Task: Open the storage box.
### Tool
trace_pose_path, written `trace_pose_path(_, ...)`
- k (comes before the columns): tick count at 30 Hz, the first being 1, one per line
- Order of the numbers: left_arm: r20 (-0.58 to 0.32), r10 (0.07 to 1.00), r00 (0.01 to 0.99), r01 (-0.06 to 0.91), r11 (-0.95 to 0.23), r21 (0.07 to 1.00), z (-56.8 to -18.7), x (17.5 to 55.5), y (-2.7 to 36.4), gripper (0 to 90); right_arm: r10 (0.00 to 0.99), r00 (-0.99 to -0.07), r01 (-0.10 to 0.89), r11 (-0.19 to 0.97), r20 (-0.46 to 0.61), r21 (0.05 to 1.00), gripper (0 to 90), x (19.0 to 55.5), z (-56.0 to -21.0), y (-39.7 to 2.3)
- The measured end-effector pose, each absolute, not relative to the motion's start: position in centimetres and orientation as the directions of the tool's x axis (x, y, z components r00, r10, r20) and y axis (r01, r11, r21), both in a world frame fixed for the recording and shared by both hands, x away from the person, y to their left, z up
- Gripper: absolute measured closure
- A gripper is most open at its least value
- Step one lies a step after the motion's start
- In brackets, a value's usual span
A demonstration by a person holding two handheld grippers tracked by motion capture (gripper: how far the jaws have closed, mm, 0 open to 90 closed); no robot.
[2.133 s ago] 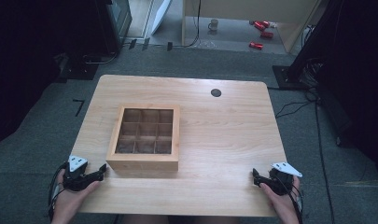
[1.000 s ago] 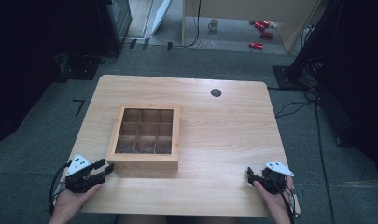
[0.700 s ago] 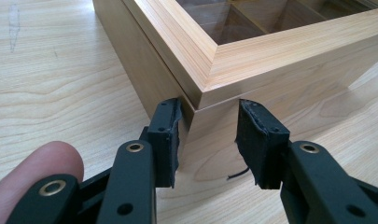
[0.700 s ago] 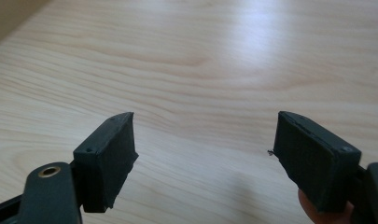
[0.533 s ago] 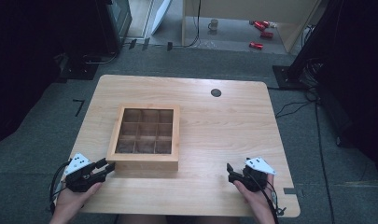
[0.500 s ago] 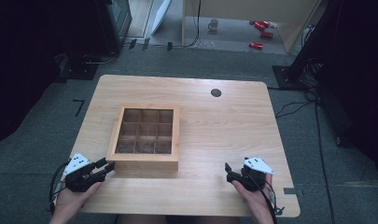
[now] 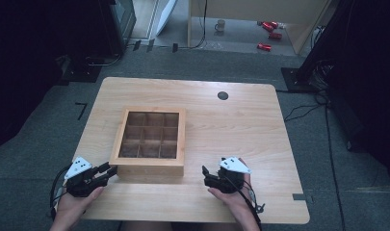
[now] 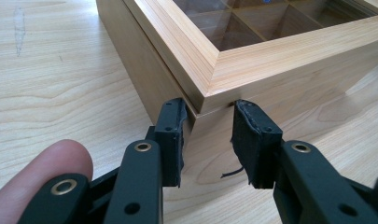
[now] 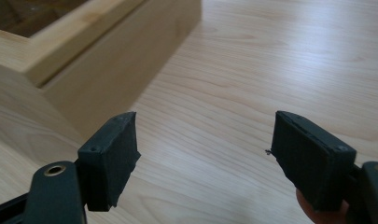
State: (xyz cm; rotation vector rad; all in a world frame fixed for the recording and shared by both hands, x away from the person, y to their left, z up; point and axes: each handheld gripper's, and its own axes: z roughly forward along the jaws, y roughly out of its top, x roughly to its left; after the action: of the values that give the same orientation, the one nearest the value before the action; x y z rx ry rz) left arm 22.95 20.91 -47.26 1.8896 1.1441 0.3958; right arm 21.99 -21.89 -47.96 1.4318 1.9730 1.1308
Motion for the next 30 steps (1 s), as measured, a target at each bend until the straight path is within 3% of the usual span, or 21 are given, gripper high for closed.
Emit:
trace_pose_path(11,-0.154,0.842,0.518,0.562,-0.198,0.803,-47.0,22.9,20.8,65.9,0.866,-0.476,0.530,0.146,0.151,0.835,23.8,22.0,-48.0,-16.2)
trace_pose_path(21,-0.157,0.836,0.525,0.553,-0.195,0.810,-46.7,23.0,20.9,66.5,0.852,-0.496,0.538,0.149,0.169,0.830,25.1,22.0,-49.0,-14.6)
trace_pose_path(24,-0.163,0.833,0.528,0.549,-0.189,0.814,-46.6,23.1,21.0,66.9,0.850,-0.496,0.535,0.138,0.178,0.833,28.9,22.1,-49.1,-14.1)
trace_pose_path(30,-0.157,0.834,0.529,0.547,-0.193,0.815,-46.6,23.1,20.9,66.8,0.841,-0.506,0.502,0.108,0.190,0.858,45.1,22.1,-48.7,-13.9)
